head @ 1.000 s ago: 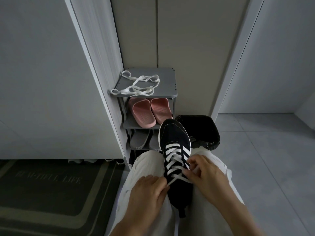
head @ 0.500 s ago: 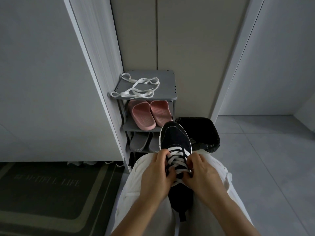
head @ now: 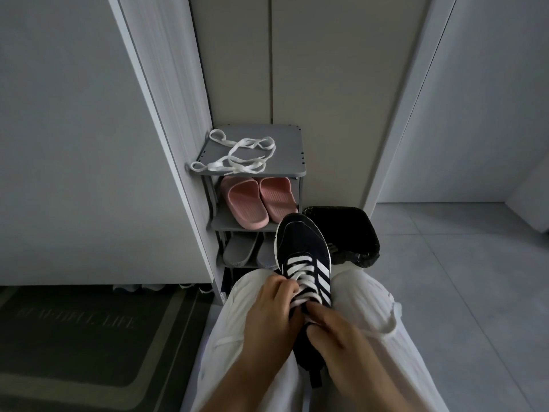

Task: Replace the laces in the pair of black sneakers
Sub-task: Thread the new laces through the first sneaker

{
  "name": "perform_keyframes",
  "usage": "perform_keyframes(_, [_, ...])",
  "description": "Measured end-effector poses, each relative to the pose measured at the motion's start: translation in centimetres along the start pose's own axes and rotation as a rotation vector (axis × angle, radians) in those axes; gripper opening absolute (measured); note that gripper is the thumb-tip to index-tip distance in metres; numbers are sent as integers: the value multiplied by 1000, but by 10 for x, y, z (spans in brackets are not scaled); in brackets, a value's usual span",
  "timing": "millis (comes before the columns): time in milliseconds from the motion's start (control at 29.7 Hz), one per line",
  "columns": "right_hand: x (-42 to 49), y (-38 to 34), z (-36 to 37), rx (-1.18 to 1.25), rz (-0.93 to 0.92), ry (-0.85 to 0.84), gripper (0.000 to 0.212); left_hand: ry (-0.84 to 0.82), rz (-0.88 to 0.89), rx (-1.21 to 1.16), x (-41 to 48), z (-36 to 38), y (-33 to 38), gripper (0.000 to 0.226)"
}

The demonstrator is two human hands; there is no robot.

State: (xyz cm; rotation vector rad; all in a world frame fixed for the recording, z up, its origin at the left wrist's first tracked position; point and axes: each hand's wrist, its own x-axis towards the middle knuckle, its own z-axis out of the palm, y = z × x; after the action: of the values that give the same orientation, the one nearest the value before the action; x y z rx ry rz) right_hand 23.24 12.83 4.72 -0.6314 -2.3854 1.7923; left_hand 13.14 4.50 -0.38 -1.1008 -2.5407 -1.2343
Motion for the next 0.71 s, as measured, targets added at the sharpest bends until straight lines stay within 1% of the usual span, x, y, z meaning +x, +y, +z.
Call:
perform_keyframes(34, [-3,-1,4,86,51,-21,17,-5,-8,-40,-1,0,0,16])
perform_keyframes(67, [-4,-2,8,231,133,-12,17,-12,-2,-64,-1,0,1,18])
perform_keyframes(134, [0,1,18,664,254,35,23,-4,18,-61,-2,0,2,18])
perform_keyframes(168, [3,1,21,892,285,81,19,2,25,-48,-1,0,2,16])
perform_keyframes(202, [5,1,23,1032,324,149,19,2,29,-38,-1,0,2,14])
perform_keyframes(235, [8,3,25,1083,366,199,21,-1,32,-34,-1,0,2,13])
perform_keyframes(303, [8,5,26,1071,418,218,25,-17,38,-49,-1,-1,1,14])
perform_keyframes(336, [6,6,25,1020,417,206,26,-26,16,-69,-1,-3,1,17])
perform_keyframes(370, [5,10,23,887,399,203,27,-39,-24,-98,-1,-6,2,22])
perform_keyframes(403, [4,13,20,632,351,196,28,-67,-68,-128,-3,-9,0,26])
perform_keyframes(437, [3,20,16,278,258,182,31,-111,-95,-141,-4,-13,-2,28])
perform_keyframes(471, [5,29,13,-92,154,125,37,-169,-102,-122,-6,-17,-4,29])
perform_keyframes(504, [6,37,10,-433,67,109,43,-219,-96,-94,-7,-21,-5,30])
perform_keyframes(538, [6,38,6,-703,-47,166,44,-249,-86,-69,-9,-24,-6,31])
perform_keyframes(571, [6,37,4,-834,-93,196,42,-262,-83,-53,-10,-26,-6,32])
perform_keyframes(605, [7,42,3,-893,-129,232,39,-272,-88,-39,-11,-28,-6,32])
perform_keyframes(672, [11,41,3,-946,-209,336,37,-301,-87,15,-13,-31,-5,31])
perform_keyframes(706, [14,44,2,-953,-238,361,37,-310,-73,45,-14,-31,-5,29])
